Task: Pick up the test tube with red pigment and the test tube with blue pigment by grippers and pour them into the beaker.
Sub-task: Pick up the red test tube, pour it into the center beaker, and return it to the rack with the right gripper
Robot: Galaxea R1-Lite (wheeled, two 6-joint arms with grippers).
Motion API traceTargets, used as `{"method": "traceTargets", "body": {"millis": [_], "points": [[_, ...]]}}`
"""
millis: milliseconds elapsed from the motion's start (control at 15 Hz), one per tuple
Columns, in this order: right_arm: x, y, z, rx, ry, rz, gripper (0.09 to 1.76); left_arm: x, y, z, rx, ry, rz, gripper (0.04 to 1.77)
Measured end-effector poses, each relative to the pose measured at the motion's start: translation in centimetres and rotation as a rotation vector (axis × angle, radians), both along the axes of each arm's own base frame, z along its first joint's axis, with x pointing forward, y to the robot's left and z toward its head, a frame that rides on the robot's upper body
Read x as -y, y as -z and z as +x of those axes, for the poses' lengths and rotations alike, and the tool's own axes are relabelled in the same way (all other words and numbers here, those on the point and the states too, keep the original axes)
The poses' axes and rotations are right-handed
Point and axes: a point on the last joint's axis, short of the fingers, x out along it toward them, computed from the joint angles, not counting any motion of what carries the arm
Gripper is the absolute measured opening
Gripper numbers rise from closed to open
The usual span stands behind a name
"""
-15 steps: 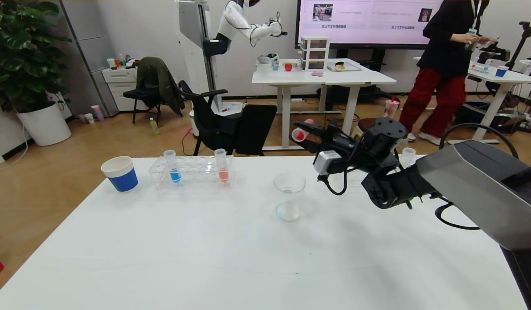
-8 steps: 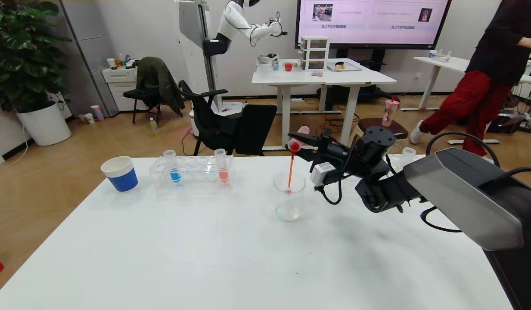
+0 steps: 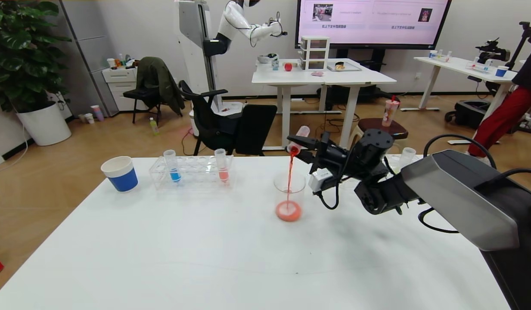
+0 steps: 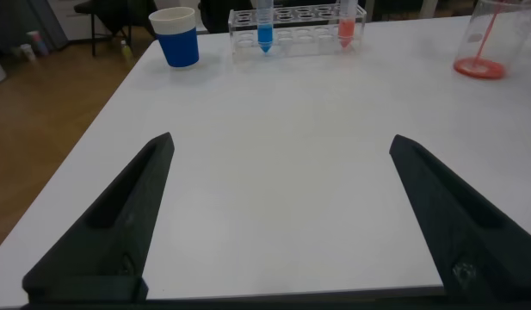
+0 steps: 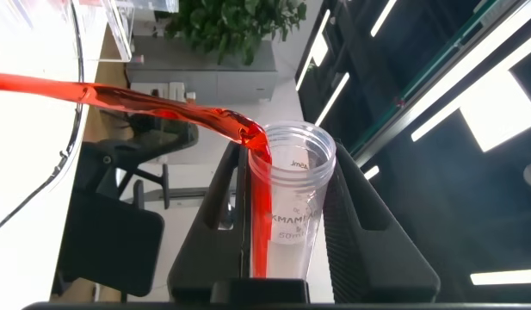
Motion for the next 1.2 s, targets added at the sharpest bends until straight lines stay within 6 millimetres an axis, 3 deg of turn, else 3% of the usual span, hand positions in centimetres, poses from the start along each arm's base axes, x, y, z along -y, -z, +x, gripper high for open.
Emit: {"method": "traceTargets", "body": {"millis": [800,1000,1200], "points": [[0.1,1.0,-0.4,0.209,0.052,-0.092,0.50,0.0,0.0,0.0,0.000,0.000,0.000,1.75],[-0.6,0.8,-0.7,0.116,0.034,-0.048,0.50,0.0,0.0,0.0,0.000,0.000,0.000,1.75],[-1.2,-1.9,-1.8,-0.102,0.118,0.233,0.50,0.0,0.0,0.0,0.000,0.000,0.000,1.75]]}}
